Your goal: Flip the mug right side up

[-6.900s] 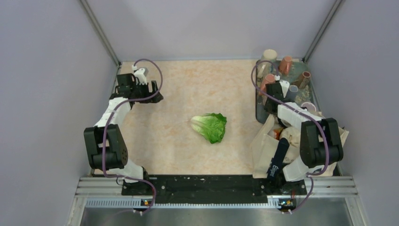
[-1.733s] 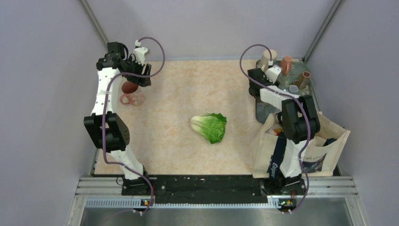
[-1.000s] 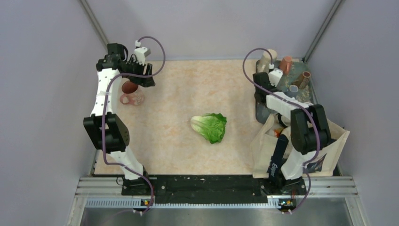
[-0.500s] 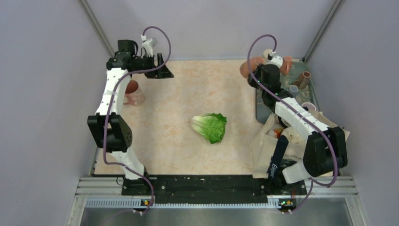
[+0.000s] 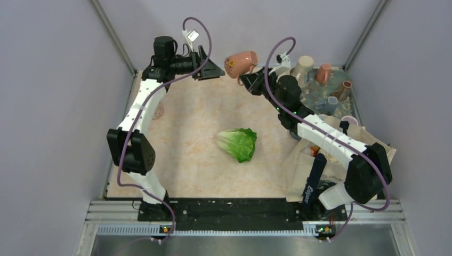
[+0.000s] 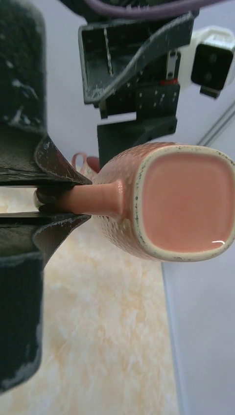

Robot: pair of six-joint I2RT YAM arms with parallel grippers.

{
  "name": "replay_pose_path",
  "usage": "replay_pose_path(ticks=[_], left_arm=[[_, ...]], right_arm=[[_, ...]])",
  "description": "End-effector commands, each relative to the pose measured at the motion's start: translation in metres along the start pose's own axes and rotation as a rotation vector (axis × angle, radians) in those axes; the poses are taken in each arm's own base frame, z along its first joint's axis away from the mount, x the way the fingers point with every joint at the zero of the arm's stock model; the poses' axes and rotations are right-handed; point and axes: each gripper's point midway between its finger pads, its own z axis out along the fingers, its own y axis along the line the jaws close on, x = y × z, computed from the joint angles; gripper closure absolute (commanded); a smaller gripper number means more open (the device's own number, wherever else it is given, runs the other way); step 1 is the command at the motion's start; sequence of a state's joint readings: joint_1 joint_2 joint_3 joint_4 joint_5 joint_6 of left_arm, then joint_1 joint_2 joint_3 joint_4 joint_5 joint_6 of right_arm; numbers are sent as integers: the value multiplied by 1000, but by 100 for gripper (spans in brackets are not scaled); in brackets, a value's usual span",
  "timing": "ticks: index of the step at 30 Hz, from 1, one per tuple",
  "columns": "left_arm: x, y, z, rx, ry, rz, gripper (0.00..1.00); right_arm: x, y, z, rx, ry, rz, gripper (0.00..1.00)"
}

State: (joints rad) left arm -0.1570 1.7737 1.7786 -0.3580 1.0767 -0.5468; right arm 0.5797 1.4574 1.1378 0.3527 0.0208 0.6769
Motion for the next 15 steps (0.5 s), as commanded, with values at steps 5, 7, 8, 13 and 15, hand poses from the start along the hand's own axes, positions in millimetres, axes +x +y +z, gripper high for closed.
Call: replay_pose_path(ticks=[5, 7, 8, 13, 15], left_arm=[[-24, -46, 0, 143, -51, 29, 25], [-23, -50, 3, 155, -46, 33, 28], [-22, -52, 5, 163, -41, 33, 30], [-13, -60, 17, 200, -7, 19, 38], [-14, -62, 17, 207, -9, 14, 46]], right_arm=[[-58, 85, -6, -273, -164, 121, 100], [-55, 89, -5, -294, -148, 146, 100], [-52, 90, -3, -303, -136, 155, 100], [-44, 104, 1, -377, -86, 215, 100], [-39, 108, 2, -397, -63, 240, 100]])
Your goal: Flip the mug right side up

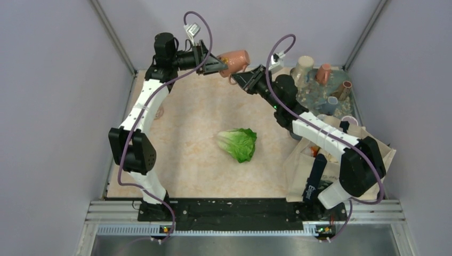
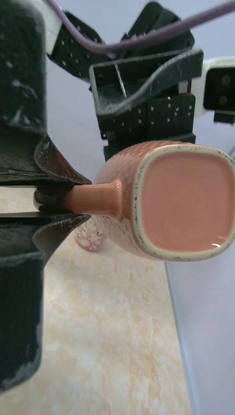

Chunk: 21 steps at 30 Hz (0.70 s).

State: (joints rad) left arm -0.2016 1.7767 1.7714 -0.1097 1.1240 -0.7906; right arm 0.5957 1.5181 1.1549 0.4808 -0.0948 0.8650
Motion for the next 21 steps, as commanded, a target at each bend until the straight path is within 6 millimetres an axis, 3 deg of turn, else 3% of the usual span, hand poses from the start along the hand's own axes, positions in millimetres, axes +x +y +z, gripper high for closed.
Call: replay_pose_path(ticks=[1, 5, 6, 9, 10, 12, 14, 16, 21], left_arm=[[-5, -25, 5, 84, 6, 62, 52], [-10, -30, 6, 97, -9, 89, 94], [-9, -29, 6, 97, -6, 86, 100], [-6, -20, 3, 76, -7, 80, 100], [-7, -11, 1, 40, -19, 81, 100], [-9, 12, -6, -84, -39, 117, 100], [-6, 48, -20, -290, -32, 163, 100], [-9, 75, -38, -475, -36, 278, 100], [8, 108, -78, -723, 61, 438, 100]], right_arm=[[-30, 79, 4, -254, -63, 54, 100], [-13, 71, 11, -246, -6, 91, 100], [-6, 67, 14, -243, 18, 99, 100], [12, 49, 22, -176, 83, 102, 100], [17, 39, 23, -135, 99, 90, 92], [27, 17, 24, -44, 128, 52, 61], [36, -4, 21, 35, 154, 13, 39], [44, -18, 18, 82, 184, -21, 29], [60, -36, 7, 153, 276, -80, 17]])
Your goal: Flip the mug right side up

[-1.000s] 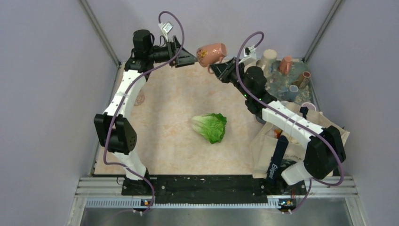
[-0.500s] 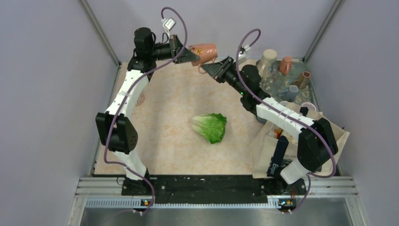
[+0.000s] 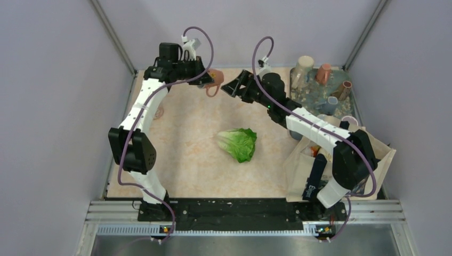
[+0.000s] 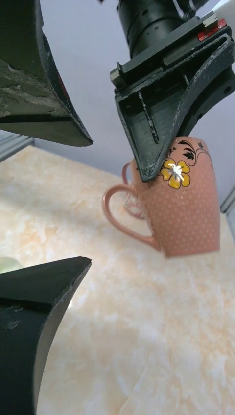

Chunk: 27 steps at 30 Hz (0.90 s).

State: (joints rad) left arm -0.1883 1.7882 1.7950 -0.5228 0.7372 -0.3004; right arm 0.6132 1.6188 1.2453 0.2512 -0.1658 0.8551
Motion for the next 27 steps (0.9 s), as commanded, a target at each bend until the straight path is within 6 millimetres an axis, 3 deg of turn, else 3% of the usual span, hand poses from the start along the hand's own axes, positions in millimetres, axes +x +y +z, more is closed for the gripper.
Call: replay_pose_path(ticks=[1, 5, 11, 15, 23, 27], left_arm=[[7, 39, -49, -305, 64, 322, 100], [56, 75, -78, -431, 331, 459, 100], [150, 124, -151, -598, 814, 505, 100], [189, 153, -199, -691, 977, 467, 100], [215, 199, -256, -762, 967, 326, 100], [222, 213, -262, -731, 976, 291, 100]], right_arm=[[6, -4, -2, 57, 63, -122, 16], [4, -15, -12, 136, 101, -222, 13], [-9, -34, -30, 260, 88, -342, 11], [-18, -40, -38, 307, 59, -382, 9], [-23, -41, -42, 319, 41, -412, 8], [-25, -40, -40, 317, 34, -419, 8]])
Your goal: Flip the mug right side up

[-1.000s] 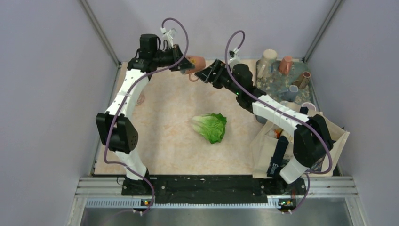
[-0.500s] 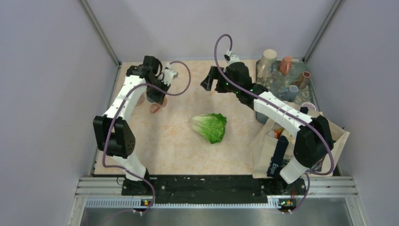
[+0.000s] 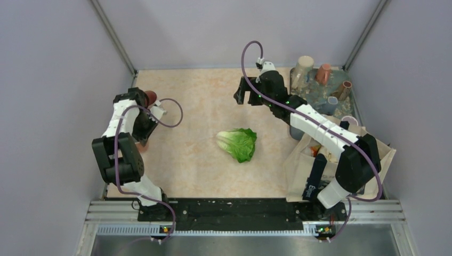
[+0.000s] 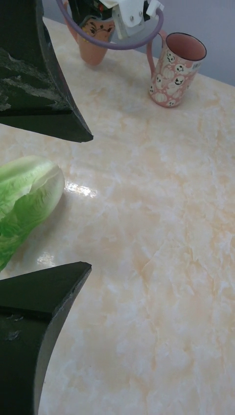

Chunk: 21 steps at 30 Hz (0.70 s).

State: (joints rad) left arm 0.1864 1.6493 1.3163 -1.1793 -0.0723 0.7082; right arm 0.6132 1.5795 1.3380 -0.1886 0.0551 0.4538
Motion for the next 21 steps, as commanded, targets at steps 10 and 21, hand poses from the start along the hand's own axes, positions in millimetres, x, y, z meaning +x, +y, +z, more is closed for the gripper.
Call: replay_pose_path(ticks=[10, 21], left_arm=[[-21, 42, 15, -30, -113, 31, 92], [-37, 45, -17, -52, -215, -71, 43]], right_arm=[[-38, 1, -17, 43, -115, -56, 8], [-61, -146, -9, 568, -184, -43, 8]])
